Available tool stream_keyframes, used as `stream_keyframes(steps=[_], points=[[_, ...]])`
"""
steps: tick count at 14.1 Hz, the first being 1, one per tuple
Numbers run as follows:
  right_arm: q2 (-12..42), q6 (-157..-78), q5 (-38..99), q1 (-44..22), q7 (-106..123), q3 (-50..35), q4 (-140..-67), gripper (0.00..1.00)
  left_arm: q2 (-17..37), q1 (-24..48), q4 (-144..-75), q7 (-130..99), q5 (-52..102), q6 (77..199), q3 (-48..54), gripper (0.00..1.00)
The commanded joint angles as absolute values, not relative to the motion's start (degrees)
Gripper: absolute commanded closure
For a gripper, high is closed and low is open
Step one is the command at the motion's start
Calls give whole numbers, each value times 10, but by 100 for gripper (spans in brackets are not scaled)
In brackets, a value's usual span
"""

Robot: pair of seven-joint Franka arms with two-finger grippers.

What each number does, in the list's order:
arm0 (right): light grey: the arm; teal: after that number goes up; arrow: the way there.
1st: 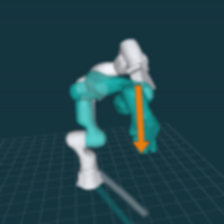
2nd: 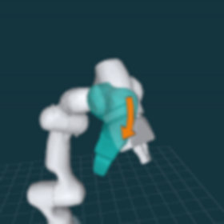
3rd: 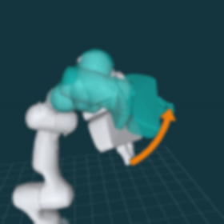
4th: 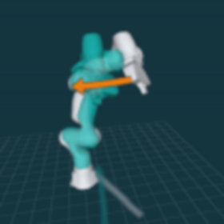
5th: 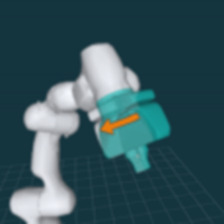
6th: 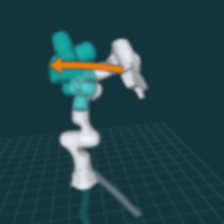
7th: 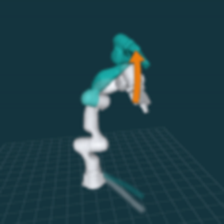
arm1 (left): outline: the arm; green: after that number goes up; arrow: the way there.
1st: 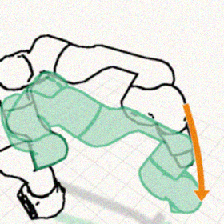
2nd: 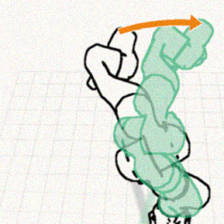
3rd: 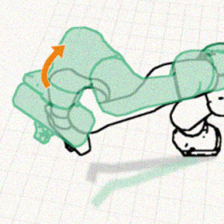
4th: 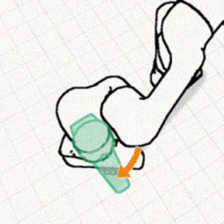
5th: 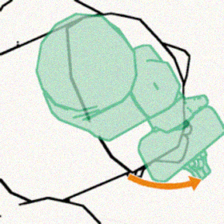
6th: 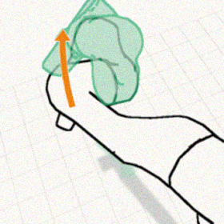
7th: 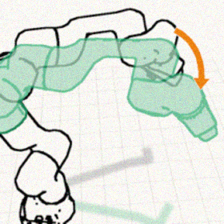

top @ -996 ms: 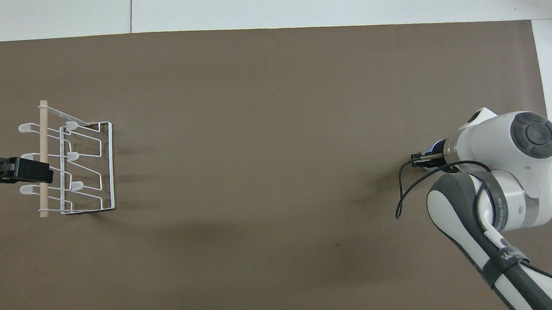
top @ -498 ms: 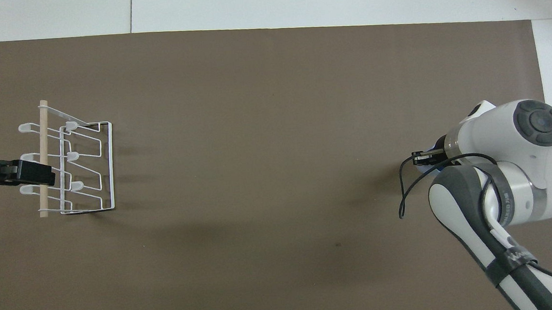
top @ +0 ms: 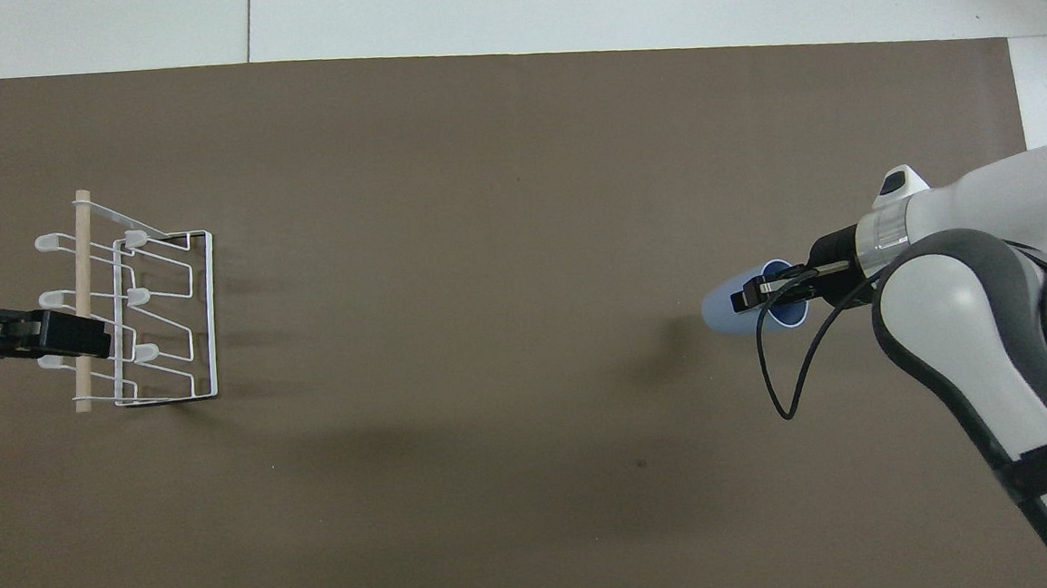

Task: Hang cup on cup holder
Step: 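Lift the blue cup and carry it toward the left gripper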

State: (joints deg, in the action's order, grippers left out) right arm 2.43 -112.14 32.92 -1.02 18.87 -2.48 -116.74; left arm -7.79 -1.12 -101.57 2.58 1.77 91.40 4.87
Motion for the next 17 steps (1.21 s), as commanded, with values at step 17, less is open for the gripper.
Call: stream_keyframes(steps=[17], points=[[15, -1225, 975, -101, 293, -154, -1122, 100, -143, -28, -1138, -697, 488, 1065, 43, 0]])
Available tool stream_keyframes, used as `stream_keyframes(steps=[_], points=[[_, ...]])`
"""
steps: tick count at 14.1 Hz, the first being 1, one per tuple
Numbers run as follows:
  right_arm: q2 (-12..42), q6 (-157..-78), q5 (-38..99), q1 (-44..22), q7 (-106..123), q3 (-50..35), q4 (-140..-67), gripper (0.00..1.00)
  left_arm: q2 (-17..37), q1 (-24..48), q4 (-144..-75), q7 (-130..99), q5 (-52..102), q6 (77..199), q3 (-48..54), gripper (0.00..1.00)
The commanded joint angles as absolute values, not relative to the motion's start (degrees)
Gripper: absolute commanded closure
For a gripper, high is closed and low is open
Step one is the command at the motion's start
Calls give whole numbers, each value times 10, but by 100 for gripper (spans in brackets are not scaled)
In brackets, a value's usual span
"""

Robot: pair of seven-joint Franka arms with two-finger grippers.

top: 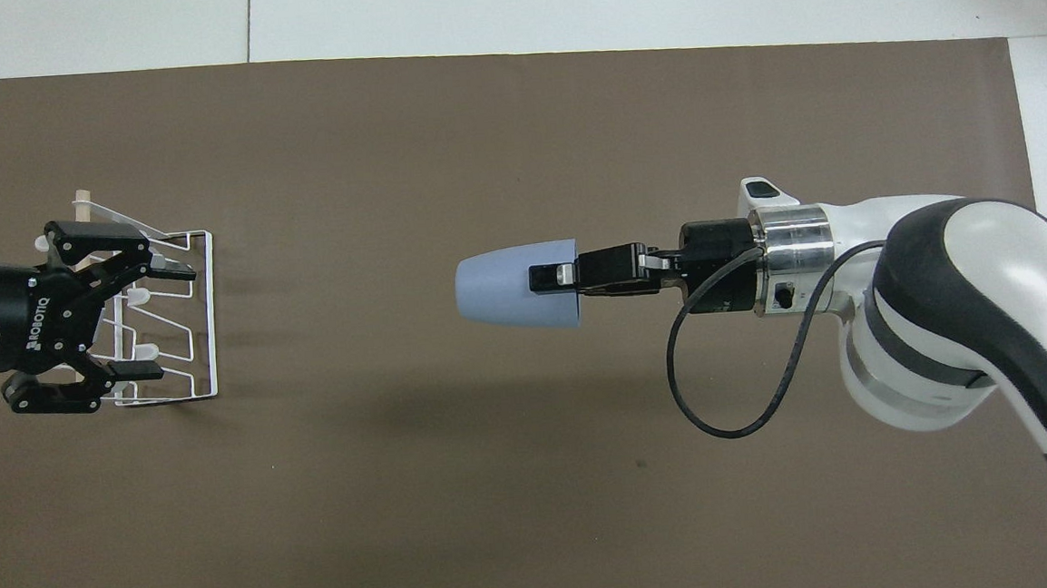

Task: Hang cup on cup holder
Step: 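Push the cup toward the left gripper while the left gripper reaches it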

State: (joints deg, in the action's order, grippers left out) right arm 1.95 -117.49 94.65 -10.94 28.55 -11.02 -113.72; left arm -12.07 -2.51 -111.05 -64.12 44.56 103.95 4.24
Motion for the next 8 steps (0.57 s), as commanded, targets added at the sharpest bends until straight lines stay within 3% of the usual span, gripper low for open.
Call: stream_keyframes(steps=[1, 4, 8], points=[[16, -1261, 992, -101, 291, -180, -1112, 100, -146, -28, -1145, -728, 507, 1073, 43, 0], [17, -1366, 1061, -101, 291, -251, -1086, 100, -152, -19, -1155, -765, 520, 1073, 47, 0], [16, -1439, 1079, -107, 252, -289, -1060, 100, -155, -18, -1151, -771, 519, 1055, 48, 0]])
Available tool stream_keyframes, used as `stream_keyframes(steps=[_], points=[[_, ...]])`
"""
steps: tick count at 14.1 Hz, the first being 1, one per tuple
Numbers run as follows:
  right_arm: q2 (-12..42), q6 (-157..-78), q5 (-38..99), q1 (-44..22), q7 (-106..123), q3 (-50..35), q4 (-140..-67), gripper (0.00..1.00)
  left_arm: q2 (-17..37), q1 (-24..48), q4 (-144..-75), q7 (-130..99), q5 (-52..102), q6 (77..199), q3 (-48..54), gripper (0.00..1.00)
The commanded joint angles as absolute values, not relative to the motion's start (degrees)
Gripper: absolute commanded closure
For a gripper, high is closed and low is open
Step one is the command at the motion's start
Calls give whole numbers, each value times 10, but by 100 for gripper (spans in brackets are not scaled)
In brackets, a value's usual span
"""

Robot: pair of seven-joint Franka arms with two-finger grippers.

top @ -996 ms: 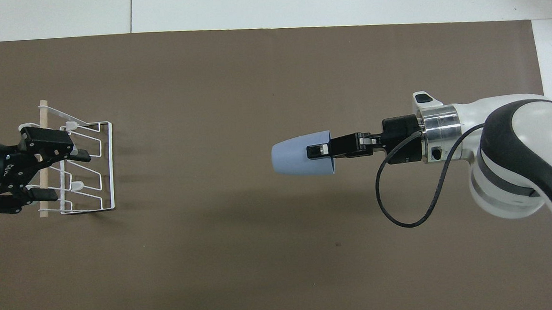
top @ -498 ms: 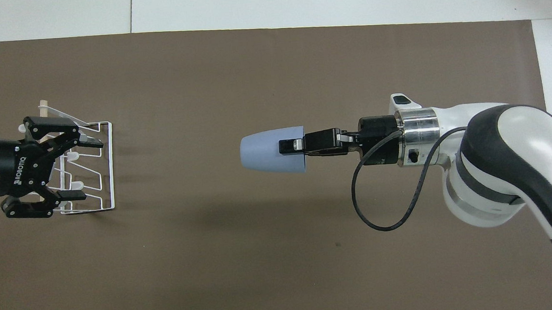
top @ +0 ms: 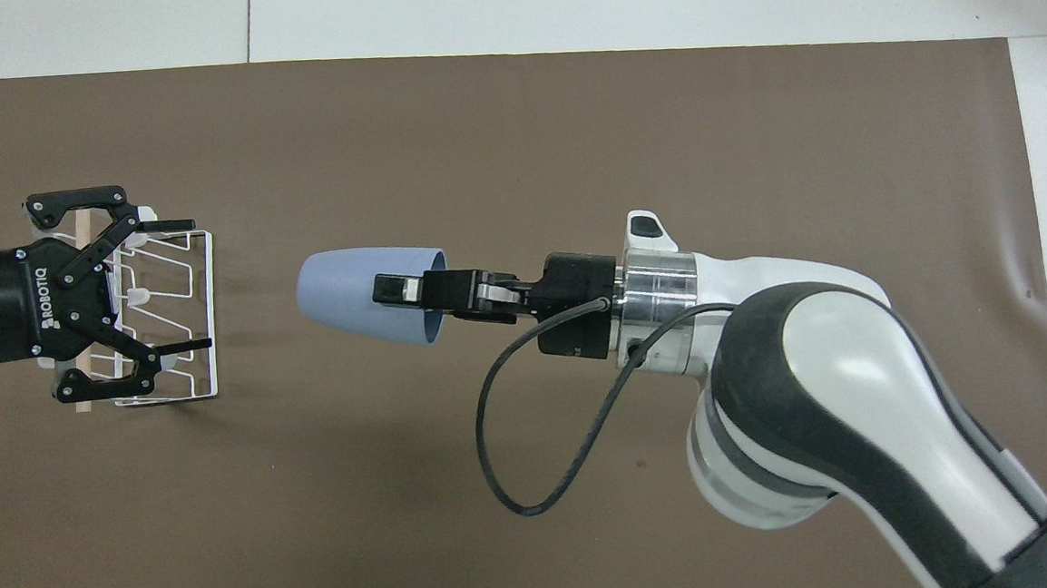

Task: Hang cup on cup holder
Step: 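Push the cup toward the left gripper while the left gripper reaches it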

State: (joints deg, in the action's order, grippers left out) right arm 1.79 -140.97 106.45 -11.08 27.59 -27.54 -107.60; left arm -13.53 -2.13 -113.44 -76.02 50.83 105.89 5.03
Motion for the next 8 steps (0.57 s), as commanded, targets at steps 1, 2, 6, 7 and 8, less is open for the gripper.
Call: stream_keyframes(steps=[1, 2, 6, 7, 8], points=[[16, -1463, 1079, -108, 241, -298, -1054, 100, -155, -18, -1150, -768, 519, 1050, 48, 0], [16, -1475, 1079, -108, 236, -301, -1051, 100, -155, -18, -1147, -764, 517, 1042, 48, 0], [16, -1479, 1079, -108, 232, -301, -1052, 100, -149, -19, -1129, -762, 516, 1045, 48, 0], [16, -1479, 1079, -108, 232, -301, -1054, 100, -145, -20, -1124, -758, 516, 1053, 48, 0], [15, -1479, 1079, -108, 232, -301, -1056, 100, -135, -19, -1104, -741, 514, 1053, 48, 0]])
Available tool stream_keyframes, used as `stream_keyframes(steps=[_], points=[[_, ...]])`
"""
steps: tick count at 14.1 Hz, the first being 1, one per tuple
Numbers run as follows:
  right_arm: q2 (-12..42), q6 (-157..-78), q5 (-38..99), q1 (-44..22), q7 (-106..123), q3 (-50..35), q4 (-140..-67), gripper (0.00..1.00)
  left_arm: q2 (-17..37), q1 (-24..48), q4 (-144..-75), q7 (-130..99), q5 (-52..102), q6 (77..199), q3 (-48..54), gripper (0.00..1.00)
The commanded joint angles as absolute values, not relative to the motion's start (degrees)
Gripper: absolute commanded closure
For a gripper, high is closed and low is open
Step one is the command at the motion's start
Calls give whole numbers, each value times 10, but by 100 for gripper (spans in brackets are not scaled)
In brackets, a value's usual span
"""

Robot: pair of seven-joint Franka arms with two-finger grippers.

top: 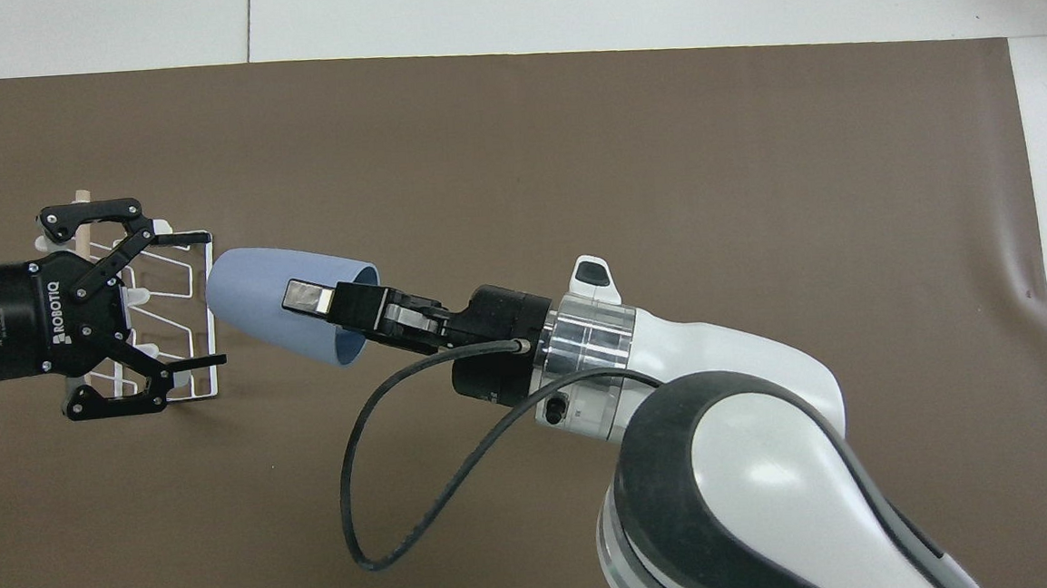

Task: Hang cup on cup holder
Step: 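Push the cup toward the left gripper while the left gripper reaches it, then grasp the cup with the left gripper while the right gripper releases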

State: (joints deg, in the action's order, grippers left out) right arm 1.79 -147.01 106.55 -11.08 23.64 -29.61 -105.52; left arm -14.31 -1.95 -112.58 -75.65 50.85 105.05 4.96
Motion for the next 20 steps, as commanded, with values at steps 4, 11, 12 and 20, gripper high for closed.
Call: stream_keyframes(steps=[4, 11, 12, 20], points=[[13, -1479, 1079, -108, 231, -301, -1057, 100, -126, 1, -1088, -704, 511, 1061, 54, 0], [13, -1482, 1079, -108, 229, -301, -1059, 100, -126, 20, -1087, -693, 472, 1059, 71, 0], [13, -1483, 1079, -108, 228, -301, -1059, 100, -126, 26, -1087, -689, 463, 1061, 72, 0], [13, -1483, 1078, -108, 226, -301, -1059, 100, -126, 29, -1086, -660, 461, 1056, 72, 100]])
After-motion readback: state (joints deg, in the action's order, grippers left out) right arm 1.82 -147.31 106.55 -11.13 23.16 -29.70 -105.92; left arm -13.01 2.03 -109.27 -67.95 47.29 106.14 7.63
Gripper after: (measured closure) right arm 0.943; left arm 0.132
